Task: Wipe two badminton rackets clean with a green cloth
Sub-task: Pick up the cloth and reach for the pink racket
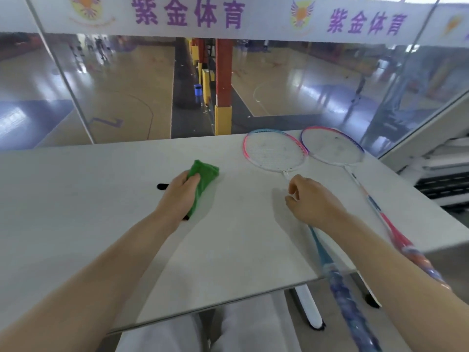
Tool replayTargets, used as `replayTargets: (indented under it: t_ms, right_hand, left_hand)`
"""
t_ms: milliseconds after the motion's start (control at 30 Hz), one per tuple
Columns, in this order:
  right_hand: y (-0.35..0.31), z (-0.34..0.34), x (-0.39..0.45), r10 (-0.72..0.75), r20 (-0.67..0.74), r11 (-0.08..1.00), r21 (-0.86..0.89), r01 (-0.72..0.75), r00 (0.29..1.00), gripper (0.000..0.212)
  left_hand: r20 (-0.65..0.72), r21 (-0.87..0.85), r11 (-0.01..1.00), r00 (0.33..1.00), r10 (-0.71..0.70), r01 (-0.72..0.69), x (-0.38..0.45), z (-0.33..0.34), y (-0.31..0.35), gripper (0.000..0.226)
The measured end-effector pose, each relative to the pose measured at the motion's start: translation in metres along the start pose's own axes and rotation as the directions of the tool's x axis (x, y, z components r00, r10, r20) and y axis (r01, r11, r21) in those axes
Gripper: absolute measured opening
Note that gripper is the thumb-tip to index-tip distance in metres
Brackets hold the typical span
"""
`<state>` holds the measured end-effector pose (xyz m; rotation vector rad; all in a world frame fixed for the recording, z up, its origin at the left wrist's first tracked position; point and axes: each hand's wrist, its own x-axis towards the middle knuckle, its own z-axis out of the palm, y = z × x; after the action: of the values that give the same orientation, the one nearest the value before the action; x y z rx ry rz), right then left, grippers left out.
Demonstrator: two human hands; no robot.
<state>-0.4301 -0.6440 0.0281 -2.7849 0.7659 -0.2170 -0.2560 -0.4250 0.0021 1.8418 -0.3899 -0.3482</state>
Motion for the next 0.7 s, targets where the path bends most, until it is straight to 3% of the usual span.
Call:
replayTargets:
  t_ms: [167, 300, 433, 567, 700]
  right_hand:
    - [0.024, -0.005, -0.035, 0.207, 0.111, 0.971, -0.144, -0.191, 0.972, 0.038]
    - [0.025, -0.008, -0.059, 0.26, 0.183, 0.955, -0.198, -0.223, 0.948, 0.051]
    - [0.016, -0.009, -0.078, 0.243, 0.217, 0.952, -0.241, -0.189, 0.946, 0.04]
    - [0.007, -0.003, -0.086, 0.243, 0.125, 0.944, -0.26, -0.204, 0.962, 0.025]
    - [0.002, -0.001, -0.091, 0.252, 0.065, 0.943, -0.24, -0.23, 0.965, 0.026]
  left_hand:
    - [0.029, 0.025, 1.0, 1.0, 0.009, -0.009, -0.003, 0.006, -0.002, 0.02]
    - [0.032, 0.026, 1.0, 0.999, -0.01, 0.009, -0.006, 0.007, -0.001, 0.019]
    - [0.041, 0.007, 1.0, 0.999, -0.028, 0.028, -0.007, 0.004, -0.002, 0.019]
    - [0.026, -0.038, 0.998, 0.998, -0.051, 0.052, -0.009, -0.002, -0.002, 0.023]
    - [-0.017, -0.082, 0.992, 0.995, -0.1, 0.099, -0.012, -0.008, 0.001, 0.028]
